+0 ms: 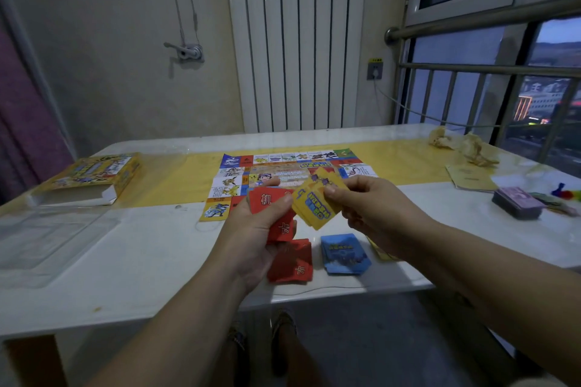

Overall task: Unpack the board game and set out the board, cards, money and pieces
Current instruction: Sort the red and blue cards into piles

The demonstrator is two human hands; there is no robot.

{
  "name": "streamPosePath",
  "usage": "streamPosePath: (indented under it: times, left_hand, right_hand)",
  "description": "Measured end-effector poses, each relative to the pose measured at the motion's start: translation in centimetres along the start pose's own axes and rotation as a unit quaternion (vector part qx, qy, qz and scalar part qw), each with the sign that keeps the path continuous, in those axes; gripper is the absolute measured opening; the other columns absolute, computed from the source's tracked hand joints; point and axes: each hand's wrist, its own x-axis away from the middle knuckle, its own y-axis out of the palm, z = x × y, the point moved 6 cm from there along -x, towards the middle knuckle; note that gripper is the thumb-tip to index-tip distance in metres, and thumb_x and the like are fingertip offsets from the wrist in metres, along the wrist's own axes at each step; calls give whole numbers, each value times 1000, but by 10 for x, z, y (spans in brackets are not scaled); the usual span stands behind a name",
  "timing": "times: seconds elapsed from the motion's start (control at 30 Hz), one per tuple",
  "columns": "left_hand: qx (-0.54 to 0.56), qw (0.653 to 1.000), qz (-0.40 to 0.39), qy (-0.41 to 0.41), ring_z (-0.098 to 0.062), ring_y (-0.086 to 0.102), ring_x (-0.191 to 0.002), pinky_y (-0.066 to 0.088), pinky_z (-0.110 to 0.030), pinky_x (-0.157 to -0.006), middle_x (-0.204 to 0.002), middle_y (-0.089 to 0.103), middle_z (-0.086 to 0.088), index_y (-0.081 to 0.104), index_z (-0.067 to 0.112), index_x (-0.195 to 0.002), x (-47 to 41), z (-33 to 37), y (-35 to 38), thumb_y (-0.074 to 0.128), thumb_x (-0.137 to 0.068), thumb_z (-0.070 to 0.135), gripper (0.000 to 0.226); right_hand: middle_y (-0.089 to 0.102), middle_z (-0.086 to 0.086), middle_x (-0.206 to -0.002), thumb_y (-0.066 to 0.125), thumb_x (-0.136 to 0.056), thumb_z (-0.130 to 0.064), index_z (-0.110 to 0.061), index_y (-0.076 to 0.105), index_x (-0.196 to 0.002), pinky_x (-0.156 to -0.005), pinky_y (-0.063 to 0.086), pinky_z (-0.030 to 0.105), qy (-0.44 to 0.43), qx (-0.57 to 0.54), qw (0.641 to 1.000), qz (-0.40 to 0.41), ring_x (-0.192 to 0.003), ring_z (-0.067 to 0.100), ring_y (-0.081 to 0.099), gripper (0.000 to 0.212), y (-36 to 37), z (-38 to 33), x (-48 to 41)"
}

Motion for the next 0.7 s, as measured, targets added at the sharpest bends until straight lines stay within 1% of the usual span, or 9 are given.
streamPosePath:
  times: [0.1,0.17,0.23,0.3,0.33,0.43,0.5,0.6,0.7]
  left_hand:
    - [-66,997,6,27,-14,60,-67,47,-26,-57,-88,70,-5,63,25,-103,-4,0,5,64,-82,-1,33]
    - [-114,992,-7,47,-15,58,-63,45,-25,-52,-87,69,-6,64,26,-101,-6,4,9,65,-81,-3,36]
    - [-157,985,-37,56,-10,56,-55,44,-22,-48,-80,67,-2,64,26,-100,-6,8,15,65,-80,-5,37]
    - [-226,970,-63,71,-6,54,-50,44,-21,-47,-69,64,4,64,27,-99,-5,12,22,67,-80,-4,37]
    - [-265,958,-75,81,-6,52,-48,44,-21,-46,-65,62,6,64,29,-98,-4,14,26,69,-80,-2,36]
    - [-321,938,-86,97,-8,52,-49,44,-23,-47,-63,61,7,62,33,-96,-4,15,38,70,-79,3,35]
    - [-282,954,-65,80,-10,52,-52,44,-24,-48,-69,62,3,62,29,-96,-6,12,41,67,-81,-1,34]
    - [-91,995,-19,-38,-12,59,-62,47,-23,-53,-82,67,-4,60,20,-104,-13,-2,36,60,-85,-2,29]
    - [53,986,20,-156,-17,62,-71,52,-29,-57,-85,66,-13,59,5,-105,-13,-17,31,57,-89,6,16]
  right_hand:
    - [61,5,-69,65,-86,-20,-12,57,-75,-55,39,23,2,-23,1000,6,-56,11,47,16,-2,2,3]
    - [64,2,-72,67,-85,-25,-13,58,-80,-58,42,23,-9,39,999,-7,-59,10,53,15,-7,0,2]
    - [65,-4,-83,69,-83,-27,-18,59,-95,-62,49,19,-57,142,988,-24,-71,6,60,18,-12,-11,3]
    - [61,-14,-92,71,-80,-27,-25,55,-111,-71,51,13,-139,253,957,-35,-83,-4,61,35,-16,-30,5]
    - [60,-18,-91,71,-81,-26,-28,55,-113,-69,47,7,-177,312,932,-46,-81,-11,58,36,-14,-40,8]
    - [64,-13,-84,70,-83,-23,-21,68,-100,-60,40,4,-218,459,858,-73,-69,-11,55,17,-10,-57,13]
    - [66,-9,-85,70,-84,-24,-20,70,-96,-57,39,5,-207,479,851,-58,-66,-7,53,12,-17,-60,8]
    - [67,-2,-89,66,-87,-25,-26,65,-106,-51,40,11,-166,447,879,-9,-63,2,53,19,-41,-53,1]
    - [66,2,-83,63,-90,-20,-19,59,-123,-48,39,13,-80,439,895,-3,-58,8,54,33,-65,-28,-3]
